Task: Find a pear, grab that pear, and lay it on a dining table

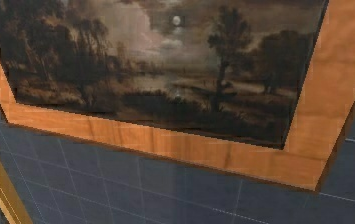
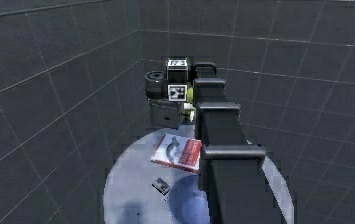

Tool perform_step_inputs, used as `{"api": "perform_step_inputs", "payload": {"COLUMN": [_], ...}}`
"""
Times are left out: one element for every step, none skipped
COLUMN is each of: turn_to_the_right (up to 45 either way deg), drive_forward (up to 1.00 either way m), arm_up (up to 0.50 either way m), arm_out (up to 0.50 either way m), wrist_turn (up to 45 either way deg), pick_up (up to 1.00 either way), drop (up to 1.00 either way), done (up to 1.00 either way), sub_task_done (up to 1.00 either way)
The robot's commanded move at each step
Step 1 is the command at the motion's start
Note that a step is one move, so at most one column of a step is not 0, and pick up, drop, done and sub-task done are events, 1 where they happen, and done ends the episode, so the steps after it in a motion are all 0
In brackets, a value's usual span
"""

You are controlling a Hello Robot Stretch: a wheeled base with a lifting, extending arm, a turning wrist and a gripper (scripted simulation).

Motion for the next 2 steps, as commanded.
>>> {"api": "perform_step_inputs", "payload": {"turn_to_the_right": [0.0,0.0], "drive_forward": [0.00,0.00], "arm_up": [-0.30,0.00], "arm_out": [0.00,0.00], "wrist_turn": [0.0,0.0], "pick_up": [0.00,0.00], "drop": [0.00,1.00], "done": [0.00,0.00], "sub_task_done": [0.00,0.00]}}
